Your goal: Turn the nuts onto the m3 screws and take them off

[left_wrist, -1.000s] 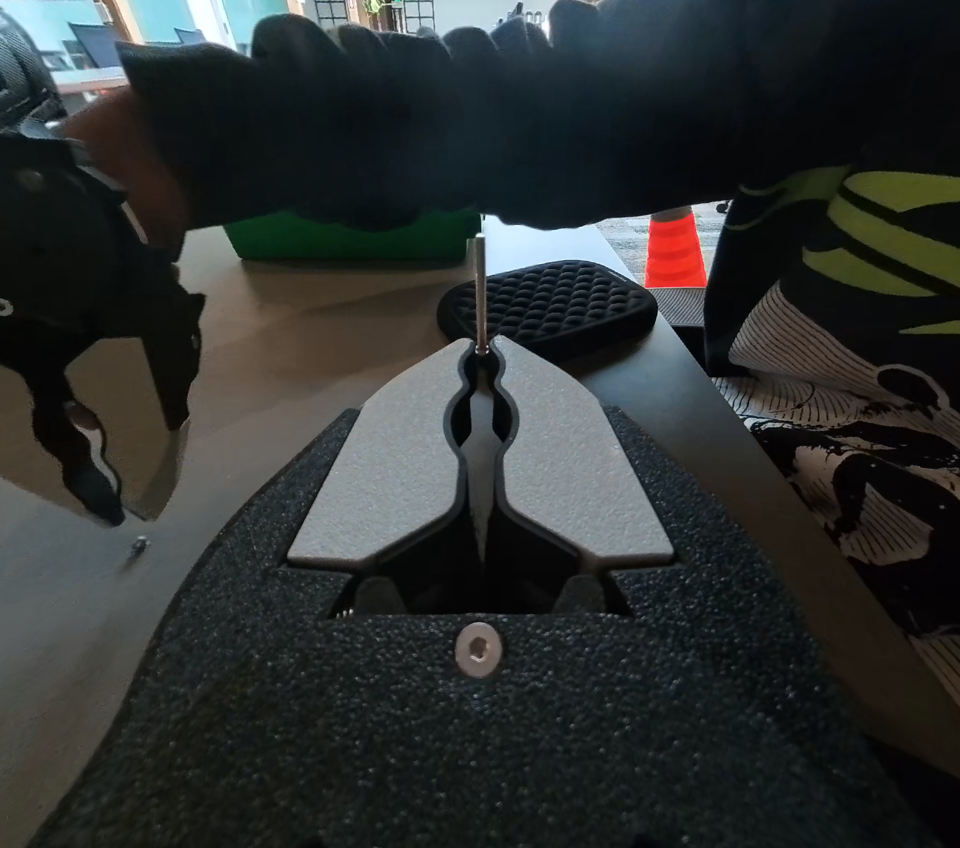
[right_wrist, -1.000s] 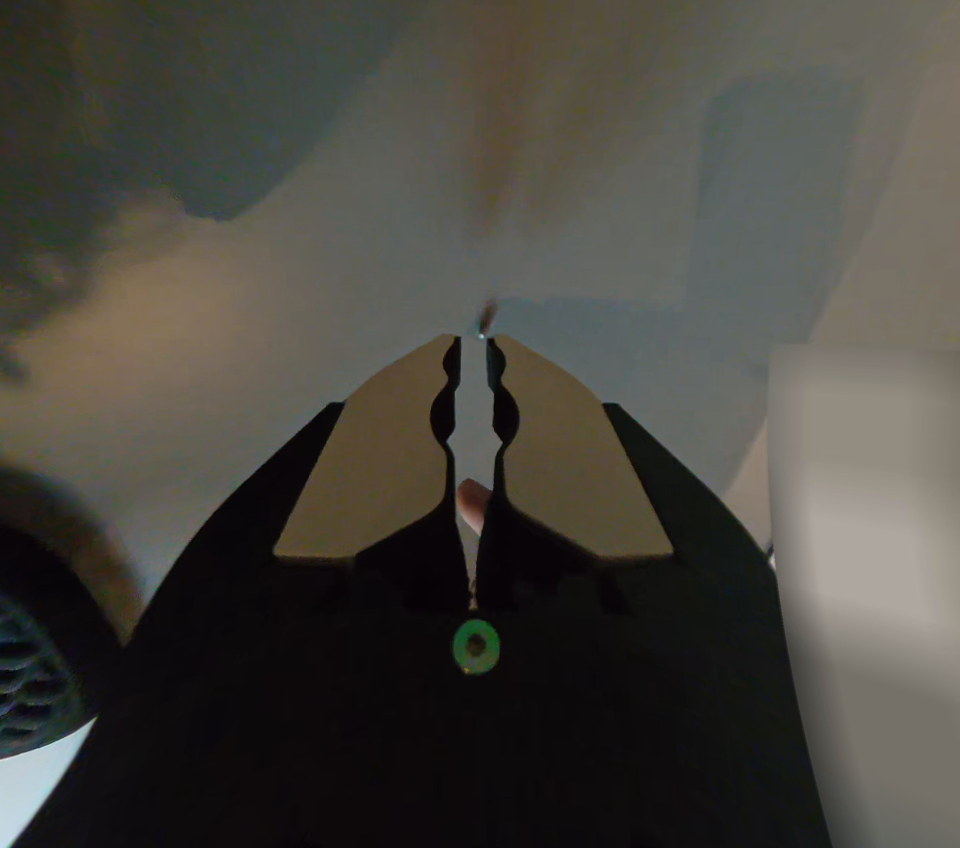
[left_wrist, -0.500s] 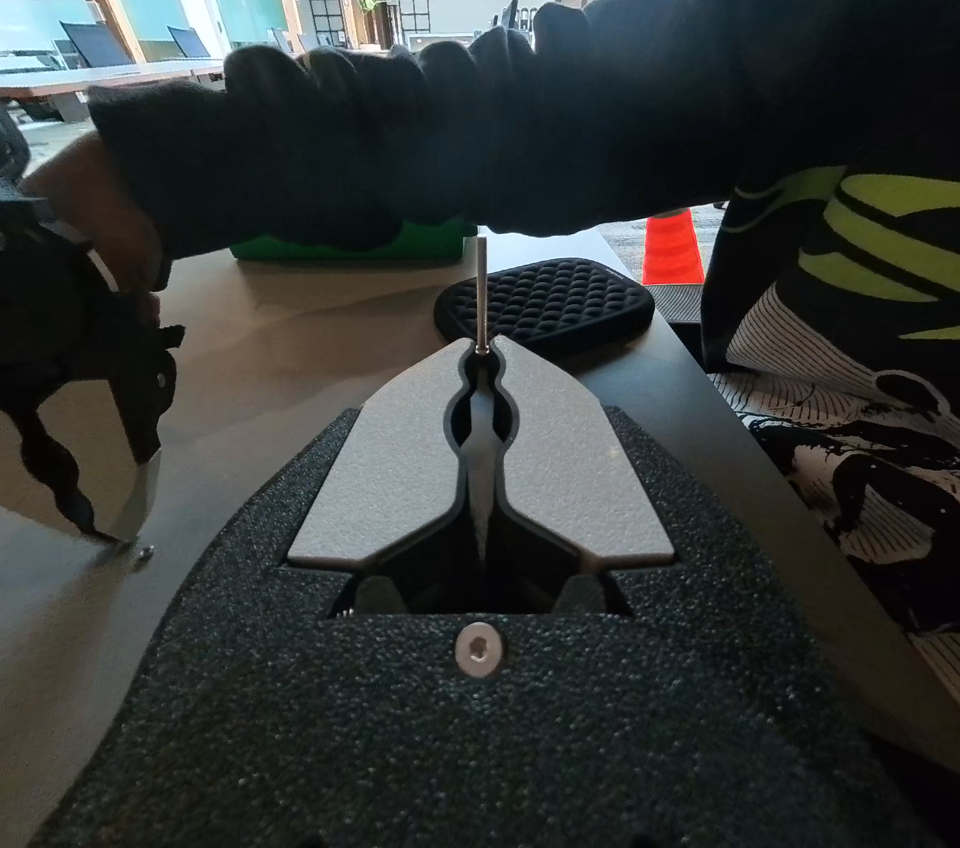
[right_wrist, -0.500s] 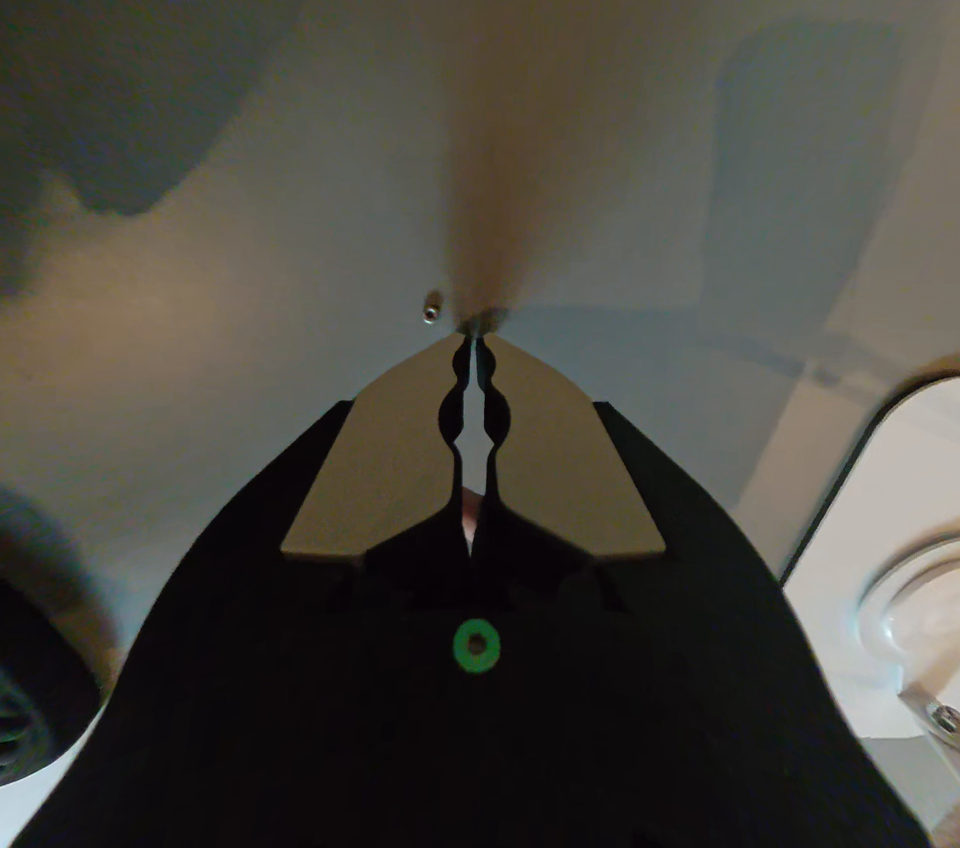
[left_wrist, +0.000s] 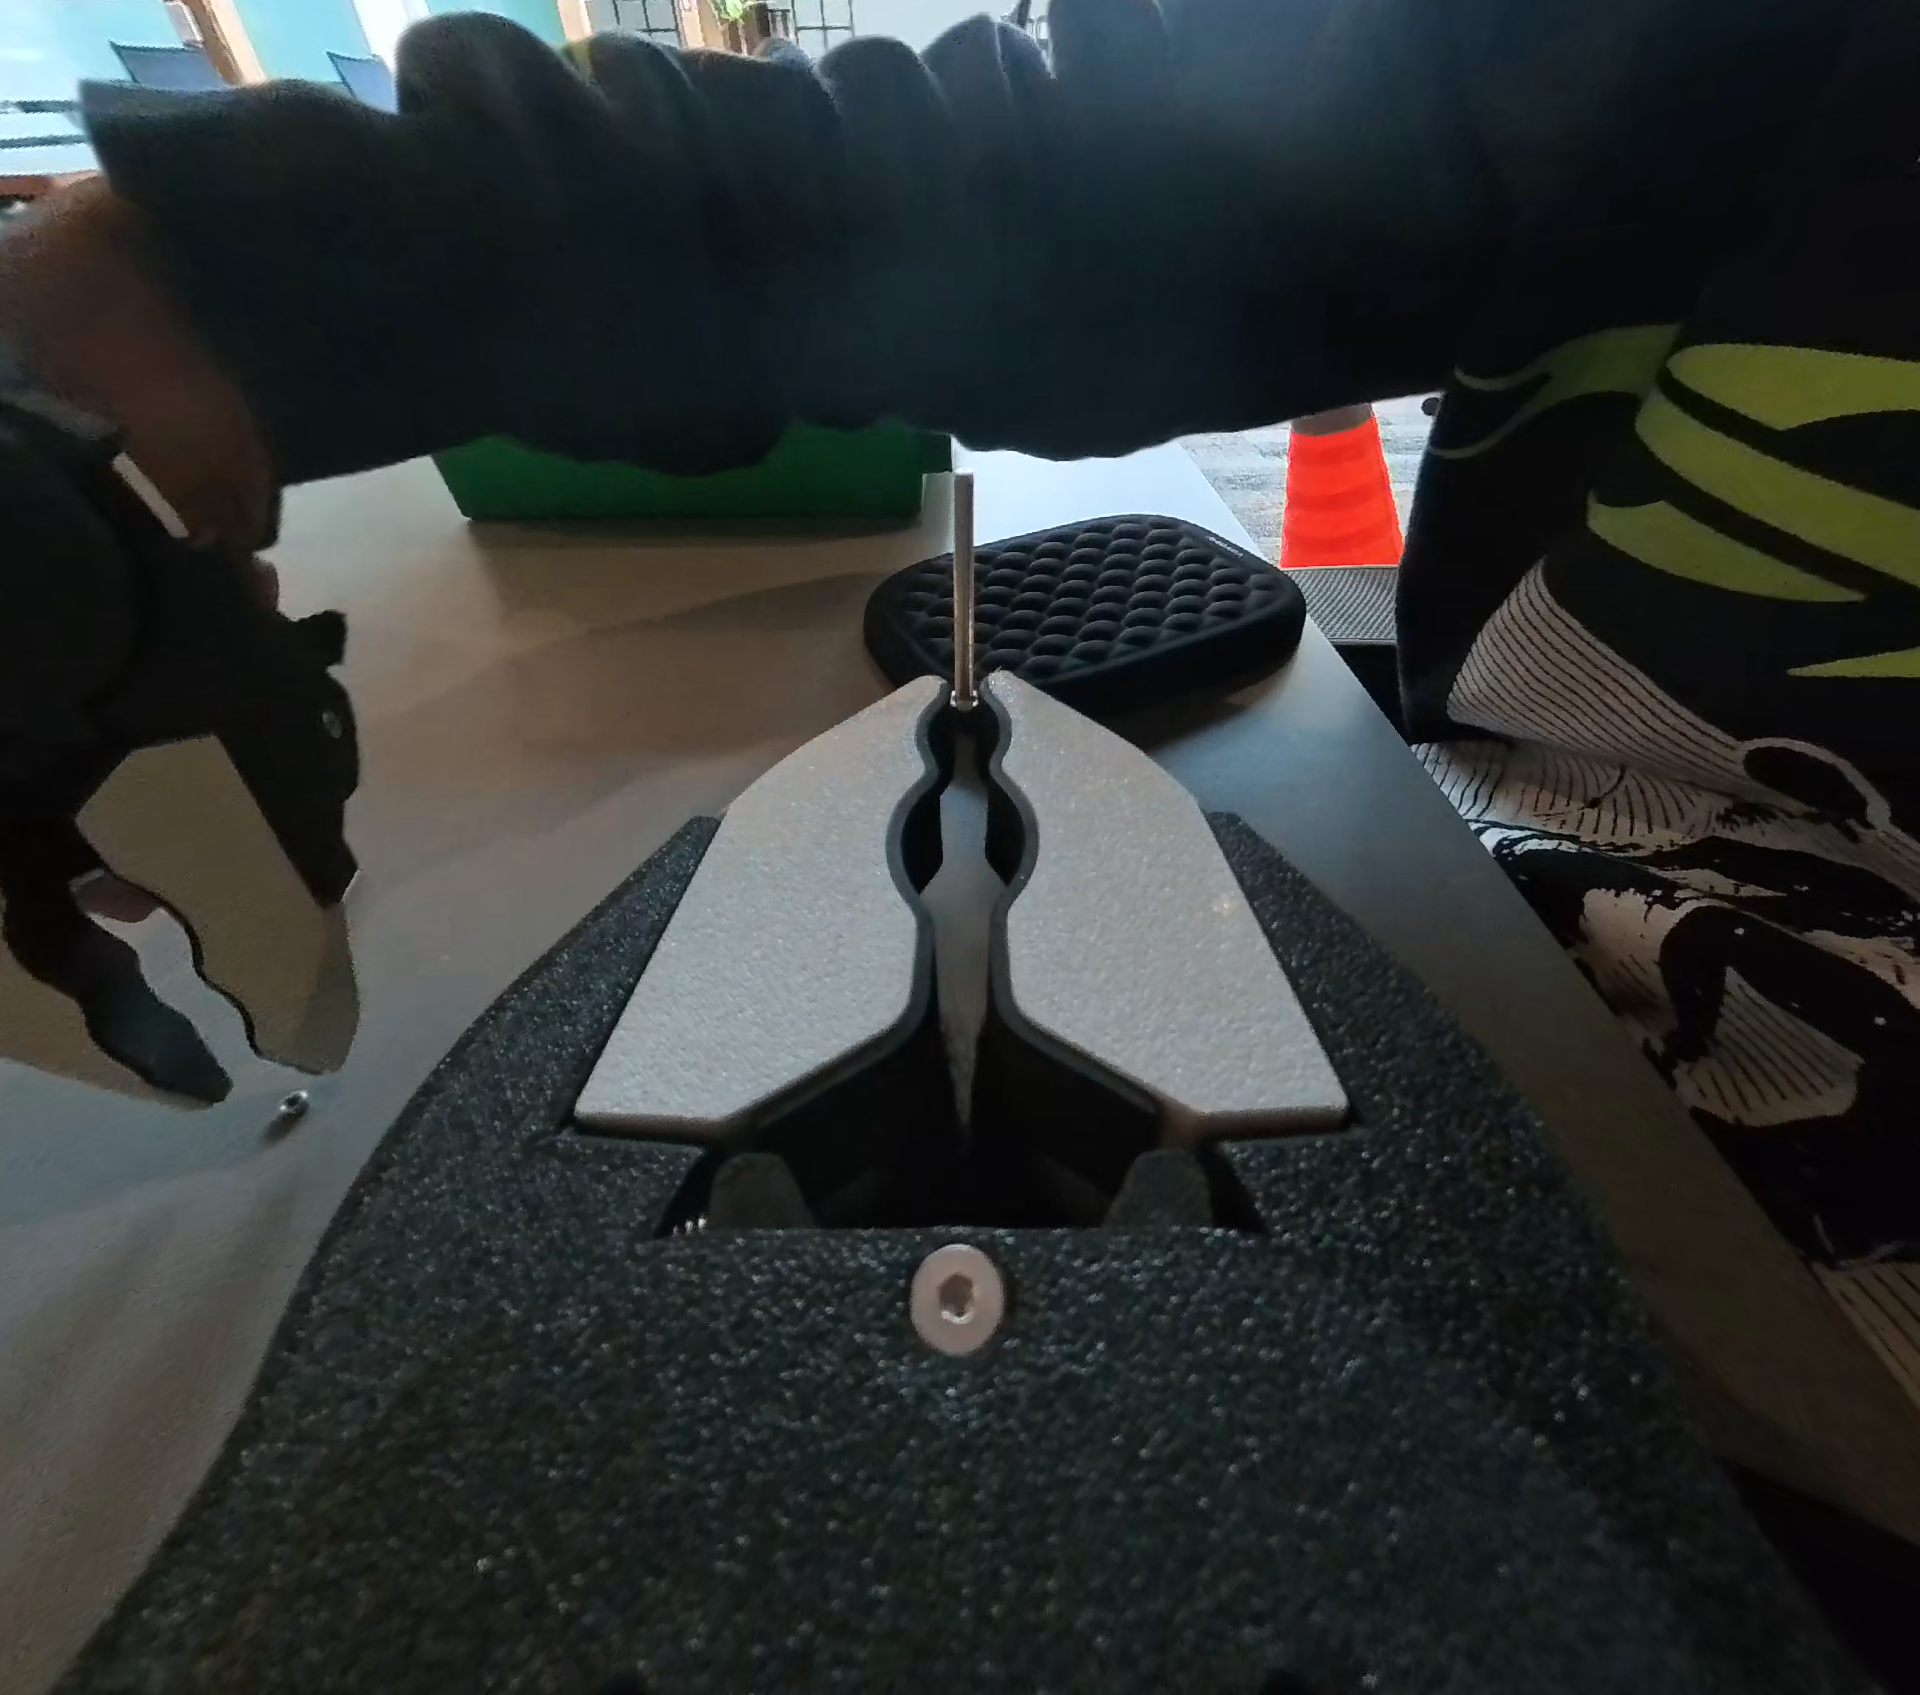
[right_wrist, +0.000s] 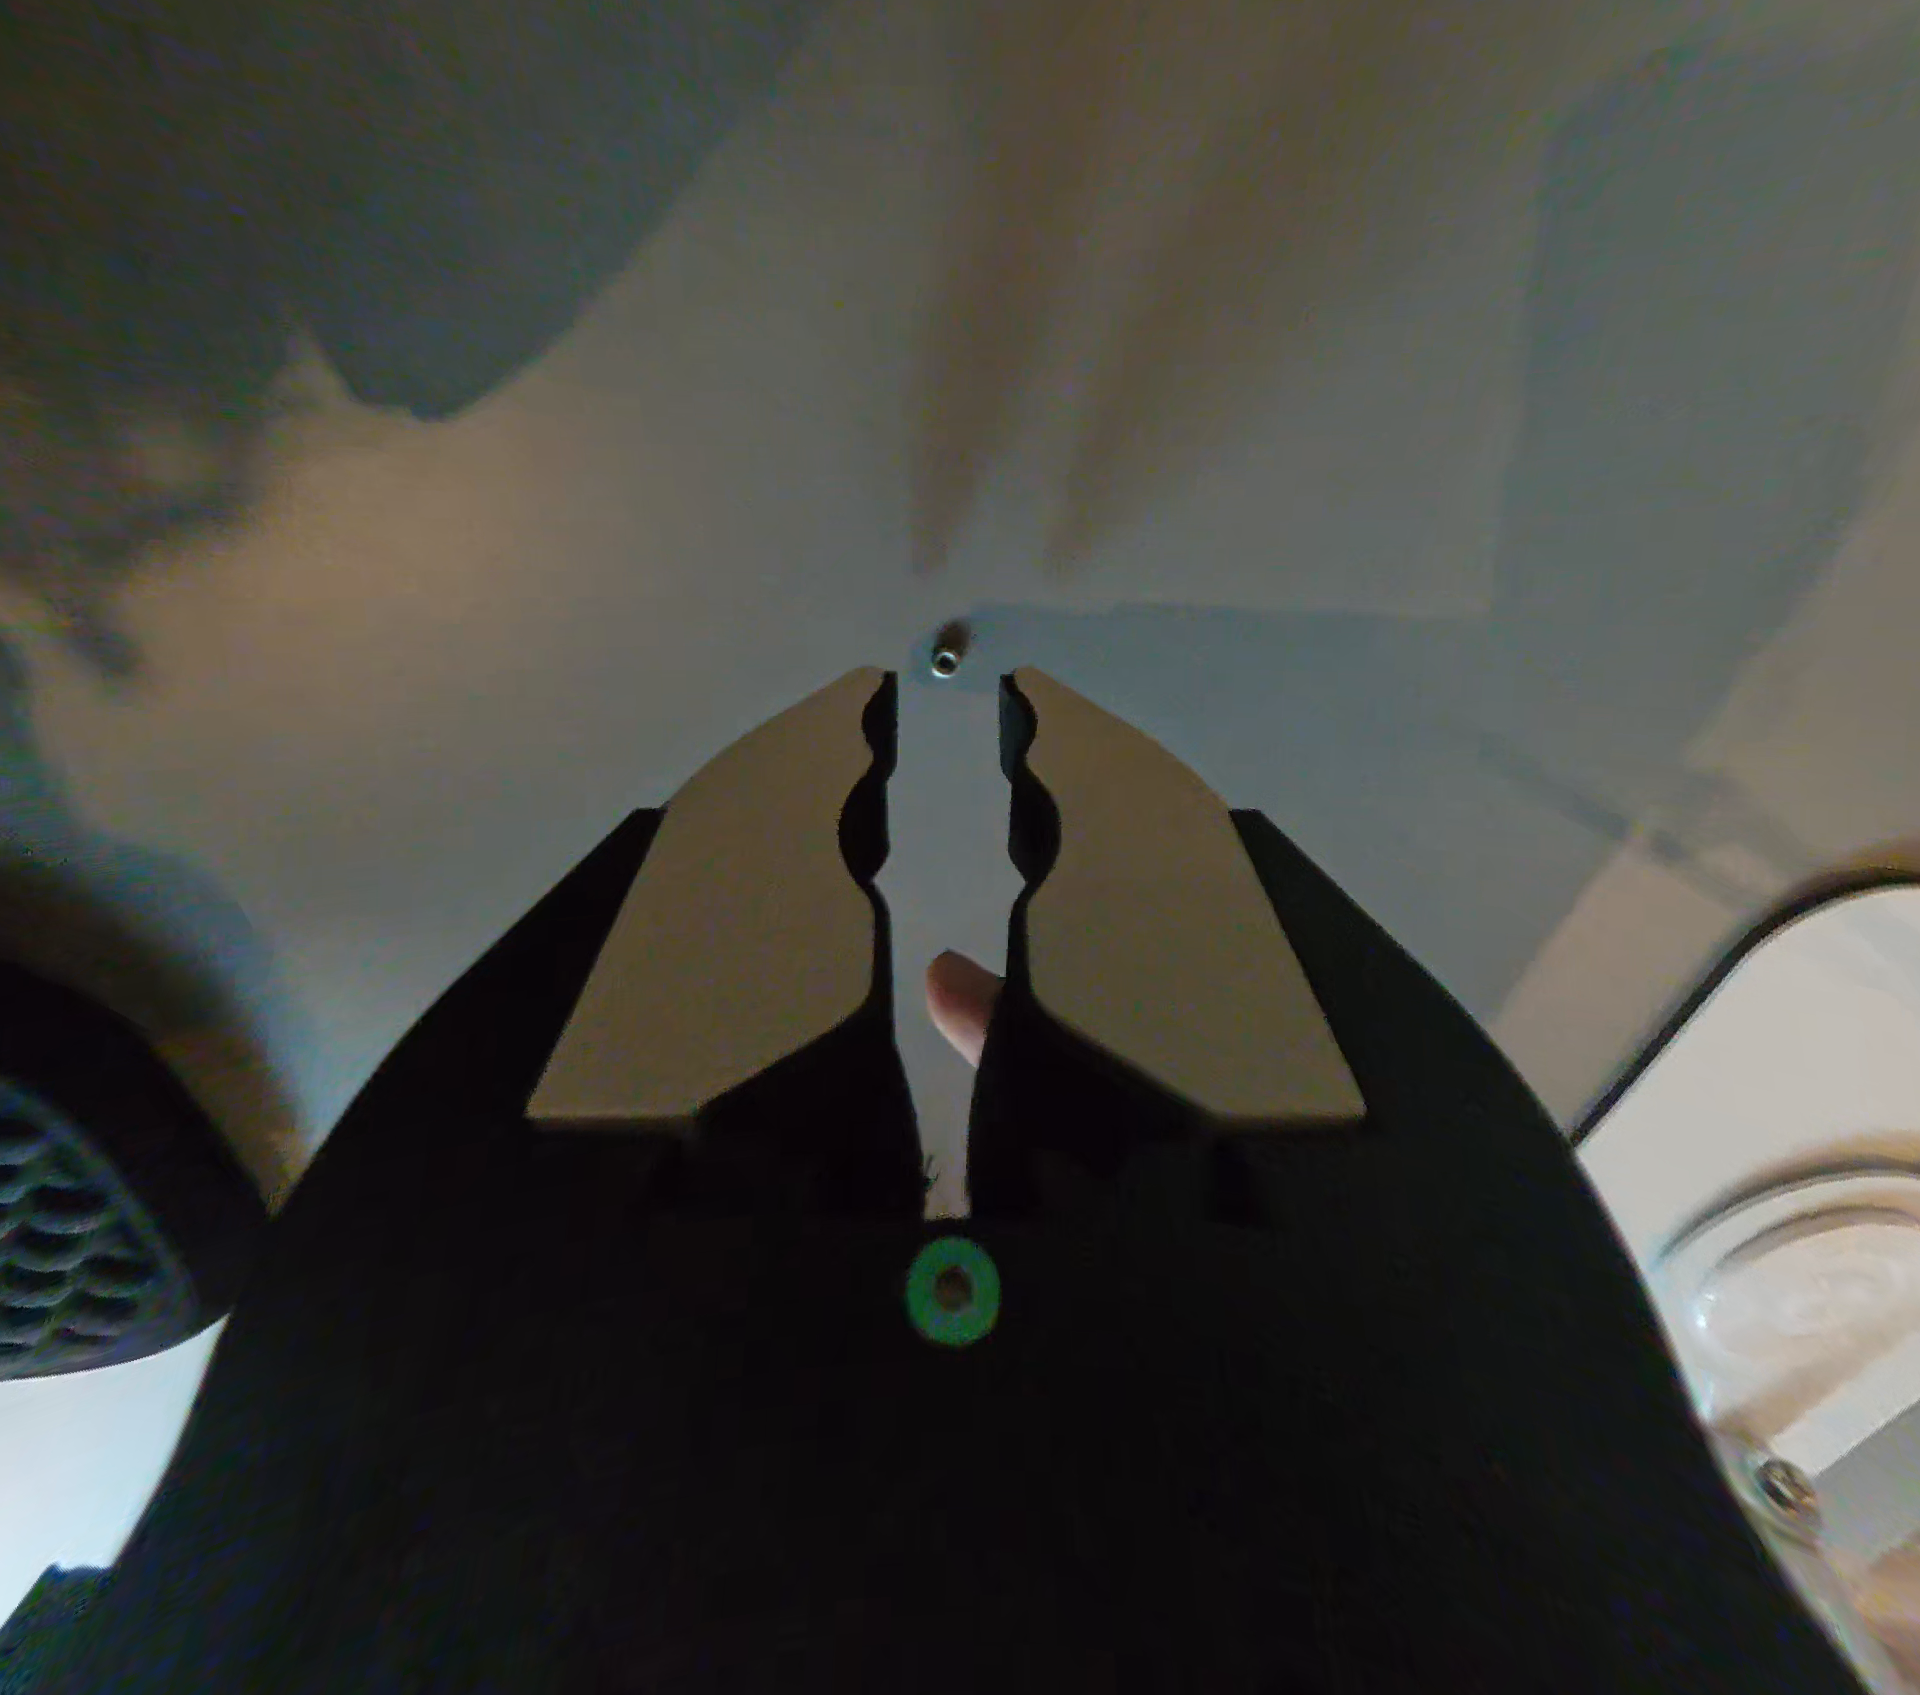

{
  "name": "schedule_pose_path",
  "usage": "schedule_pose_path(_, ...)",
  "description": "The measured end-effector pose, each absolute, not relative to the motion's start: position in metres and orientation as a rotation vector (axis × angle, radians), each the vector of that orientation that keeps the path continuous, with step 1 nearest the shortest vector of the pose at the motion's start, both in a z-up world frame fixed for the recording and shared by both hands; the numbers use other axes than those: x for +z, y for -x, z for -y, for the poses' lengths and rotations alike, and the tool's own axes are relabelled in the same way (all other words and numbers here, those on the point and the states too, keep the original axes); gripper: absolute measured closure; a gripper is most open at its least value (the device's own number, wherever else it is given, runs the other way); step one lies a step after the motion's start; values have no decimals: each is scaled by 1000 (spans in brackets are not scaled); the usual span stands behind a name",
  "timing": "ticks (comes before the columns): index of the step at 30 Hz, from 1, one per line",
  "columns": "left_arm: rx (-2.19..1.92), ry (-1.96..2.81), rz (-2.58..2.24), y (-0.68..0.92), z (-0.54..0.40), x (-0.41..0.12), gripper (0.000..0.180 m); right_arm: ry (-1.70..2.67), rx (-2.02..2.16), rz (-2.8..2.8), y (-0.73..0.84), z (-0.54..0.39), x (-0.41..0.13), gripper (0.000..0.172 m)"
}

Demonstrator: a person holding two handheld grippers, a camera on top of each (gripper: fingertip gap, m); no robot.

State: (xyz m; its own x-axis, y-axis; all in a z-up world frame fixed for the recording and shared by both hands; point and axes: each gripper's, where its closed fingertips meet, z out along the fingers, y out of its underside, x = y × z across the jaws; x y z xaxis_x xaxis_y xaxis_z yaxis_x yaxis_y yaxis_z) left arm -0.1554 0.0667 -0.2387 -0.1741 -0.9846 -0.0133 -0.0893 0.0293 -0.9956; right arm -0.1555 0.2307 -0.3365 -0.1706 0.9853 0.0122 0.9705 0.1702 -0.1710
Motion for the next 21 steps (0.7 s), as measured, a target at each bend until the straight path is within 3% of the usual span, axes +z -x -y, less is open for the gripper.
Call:
schedule_pose_path(1, -1276, 1173, -1417, 155, -67, -239, 179, 1944, 179, 2319, 156, -231, -338, 155)
schedule_pose_path(11, -1278, 1171, -1417, 156, -66, -238, 179, 1958, 75, 2405, 155, -233, -346, 167)
schedule_pose_path(21, -1275, 1182, -1387, 157, -70, -237, 179, 1890, 197, 2307, 156, -230, -330, 168)
